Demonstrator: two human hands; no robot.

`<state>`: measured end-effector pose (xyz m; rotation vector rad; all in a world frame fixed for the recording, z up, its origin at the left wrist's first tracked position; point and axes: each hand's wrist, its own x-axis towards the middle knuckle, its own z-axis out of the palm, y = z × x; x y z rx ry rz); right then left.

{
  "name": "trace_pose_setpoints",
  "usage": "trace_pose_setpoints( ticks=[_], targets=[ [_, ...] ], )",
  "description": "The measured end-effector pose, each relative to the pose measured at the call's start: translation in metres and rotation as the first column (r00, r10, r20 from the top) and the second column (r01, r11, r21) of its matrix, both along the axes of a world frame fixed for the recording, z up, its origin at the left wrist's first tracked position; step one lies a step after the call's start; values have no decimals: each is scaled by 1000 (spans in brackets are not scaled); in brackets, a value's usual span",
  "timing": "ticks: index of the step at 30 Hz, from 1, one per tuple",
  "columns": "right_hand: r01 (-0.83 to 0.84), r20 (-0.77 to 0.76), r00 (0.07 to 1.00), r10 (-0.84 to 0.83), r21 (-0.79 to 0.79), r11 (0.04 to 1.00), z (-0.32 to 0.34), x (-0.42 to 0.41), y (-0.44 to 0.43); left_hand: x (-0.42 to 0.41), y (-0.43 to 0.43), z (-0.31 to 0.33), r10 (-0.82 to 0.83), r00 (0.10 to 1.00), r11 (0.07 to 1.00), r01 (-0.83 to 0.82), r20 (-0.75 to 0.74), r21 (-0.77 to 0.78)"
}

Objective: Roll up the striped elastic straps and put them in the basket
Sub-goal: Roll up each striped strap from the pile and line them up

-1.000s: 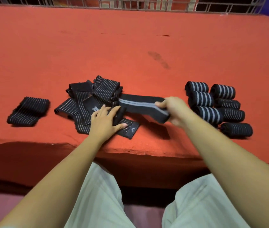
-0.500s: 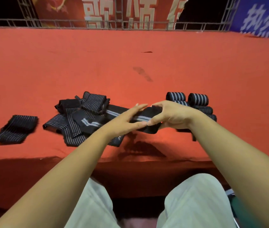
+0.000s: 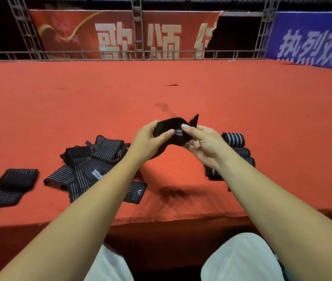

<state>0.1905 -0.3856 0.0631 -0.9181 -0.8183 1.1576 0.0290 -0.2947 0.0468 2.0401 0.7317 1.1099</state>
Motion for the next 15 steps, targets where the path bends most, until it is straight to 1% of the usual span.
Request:
trace_pose_setpoints(
  ticks=[1, 3, 4, 5, 6, 9, 11, 13, 15],
  targets=[
    [11, 93, 996, -8, -28, 1000, 1, 0, 1, 0, 2, 4, 0, 1000, 1000, 0, 0, 3],
    [84, 302, 952, -51, -97, 992, 5, 1, 4, -2, 5, 8, 7, 1000, 1000, -7, -11, 28],
    [123, 363, 929, -74, -116, 986, 7, 2, 6, -3, 6, 9, 15, 1000, 999, -15, -18, 37],
    [144, 390, 917, -86, -123, 982, 8, 4, 7, -4, 8, 8, 29, 999, 999, -28, -23, 41],
    [145, 394, 915, -86, -123, 982, 9, 5, 8, -4, 9, 6, 42, 999, 998, -40, -28, 47],
    [115, 337, 939, -69, -116, 987, 13, 6, 9, -6, 9, -2, 84, 995, 991, -77, -59, 108],
    [134, 309, 946, -95, -109, 985, 14, 3, 8, -6, 8, -6, 71, 995, 989, -61, -66, 134],
    [183, 261, 953, -154, -93, 979, 10, -1, 7, -5, 5, -6, 30, 997, 993, -22, -69, 116],
    [213, 200, 961, -194, -84, 973, 4, -3, 9, -4, 3, -7, -28, 997, 998, 32, -71, 55]
  ],
)
